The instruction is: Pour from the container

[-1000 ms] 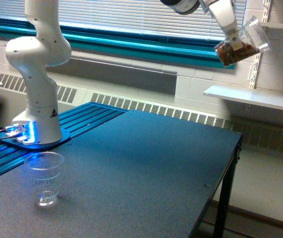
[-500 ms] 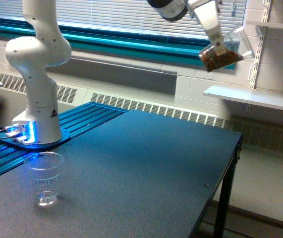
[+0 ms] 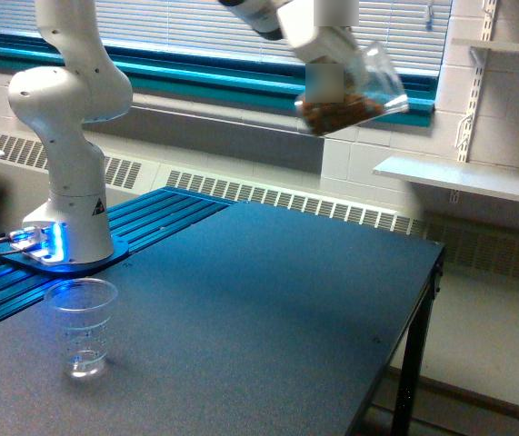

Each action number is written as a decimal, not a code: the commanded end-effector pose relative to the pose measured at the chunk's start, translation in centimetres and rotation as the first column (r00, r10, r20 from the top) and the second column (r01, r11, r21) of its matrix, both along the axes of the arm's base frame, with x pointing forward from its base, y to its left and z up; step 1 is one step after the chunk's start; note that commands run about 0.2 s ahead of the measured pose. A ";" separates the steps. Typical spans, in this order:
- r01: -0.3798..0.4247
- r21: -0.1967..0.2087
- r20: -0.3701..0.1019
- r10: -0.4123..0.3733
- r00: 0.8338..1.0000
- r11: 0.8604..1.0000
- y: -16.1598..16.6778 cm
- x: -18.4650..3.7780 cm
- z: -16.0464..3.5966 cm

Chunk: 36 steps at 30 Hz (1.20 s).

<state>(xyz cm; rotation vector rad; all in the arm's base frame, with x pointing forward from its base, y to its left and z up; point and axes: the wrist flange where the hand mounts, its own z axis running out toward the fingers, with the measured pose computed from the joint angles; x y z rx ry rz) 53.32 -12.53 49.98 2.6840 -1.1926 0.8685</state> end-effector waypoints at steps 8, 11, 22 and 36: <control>0.132 0.008 -0.024 -0.131 0.991 0.991 -4.2 -6.9 -1.0; 0.156 0.007 -0.035 -0.156 0.987 0.988 -5.1 -8.4 -1.5; 0.236 0.031 -0.055 -0.234 0.971 0.971 -6.9 -14.1 -2.9; 0.367 0.076 -0.097 -0.359 0.928 0.927 -10.9 -19.6 -5.3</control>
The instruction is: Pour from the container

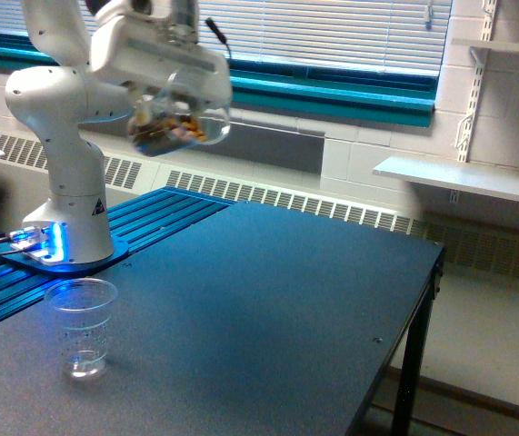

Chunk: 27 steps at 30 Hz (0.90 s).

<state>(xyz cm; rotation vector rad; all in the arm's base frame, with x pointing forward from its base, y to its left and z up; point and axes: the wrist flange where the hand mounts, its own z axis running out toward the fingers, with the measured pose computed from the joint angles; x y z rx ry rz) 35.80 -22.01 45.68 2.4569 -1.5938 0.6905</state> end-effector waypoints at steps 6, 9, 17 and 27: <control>0.103 0.050 -0.040 -0.101 0.994 0.993 -2.5 -4.1 -2.6; 0.114 0.066 -0.055 -0.110 0.992 0.991 -2.6 -4.9 -3.5; 0.150 0.103 -0.081 -0.142 0.987 0.983 -2.9 -7.1 -5.2; 0.214 0.127 -0.114 -0.200 0.973 0.969 -4.1 -10.0 -7.0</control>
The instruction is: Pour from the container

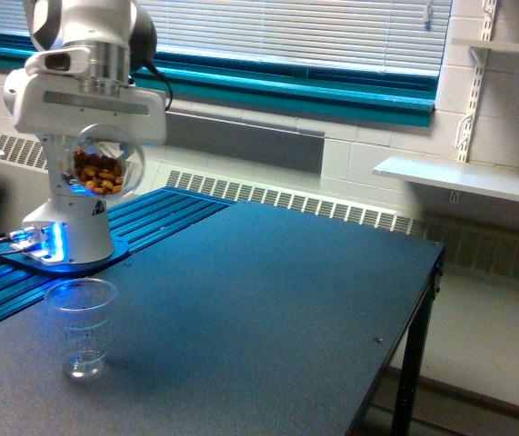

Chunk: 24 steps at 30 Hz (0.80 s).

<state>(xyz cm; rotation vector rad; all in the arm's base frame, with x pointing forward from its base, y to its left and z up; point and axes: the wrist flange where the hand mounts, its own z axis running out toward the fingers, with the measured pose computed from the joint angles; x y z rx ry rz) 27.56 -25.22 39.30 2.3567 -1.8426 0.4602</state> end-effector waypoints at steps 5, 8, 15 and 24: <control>0.068 0.027 -0.026 -0.068 0.997 0.997 -1.4 -2.9 -1.5; 0.088 0.036 -0.028 -0.087 0.996 0.995 -1.9 -3.5 -1.8; 0.120 0.058 -0.054 -0.116 0.992 0.991 -2.6 -4.6 -3.1; 0.157 0.085 -0.100 -0.149 0.984 0.984 -3.6 -5.7 -5.1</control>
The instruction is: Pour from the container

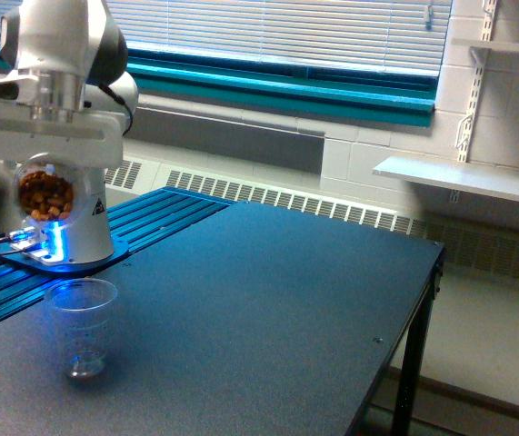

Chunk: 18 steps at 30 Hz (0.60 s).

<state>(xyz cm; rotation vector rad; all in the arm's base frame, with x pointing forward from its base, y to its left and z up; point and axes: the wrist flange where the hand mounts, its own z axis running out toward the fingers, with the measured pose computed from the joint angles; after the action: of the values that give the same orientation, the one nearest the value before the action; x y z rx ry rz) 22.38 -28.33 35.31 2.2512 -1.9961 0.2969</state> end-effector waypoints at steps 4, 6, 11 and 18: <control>0.026 0.026 -0.032 -0.025 0.999 0.999 -0.6 -0.4 -1.6; 0.025 0.029 -0.037 -0.024 0.999 0.999 -0.6 -0.3 -1.8; 0.013 0.035 -0.059 -0.011 0.998 0.999 -0.5 -0.2 -2.5; -0.016 0.050 -0.081 0.020 0.996 0.999 0.4 0.5 -3.2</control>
<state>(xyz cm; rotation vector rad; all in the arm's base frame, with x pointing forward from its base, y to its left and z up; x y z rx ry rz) 22.16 -28.54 32.25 2.2527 -1.9968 0.1681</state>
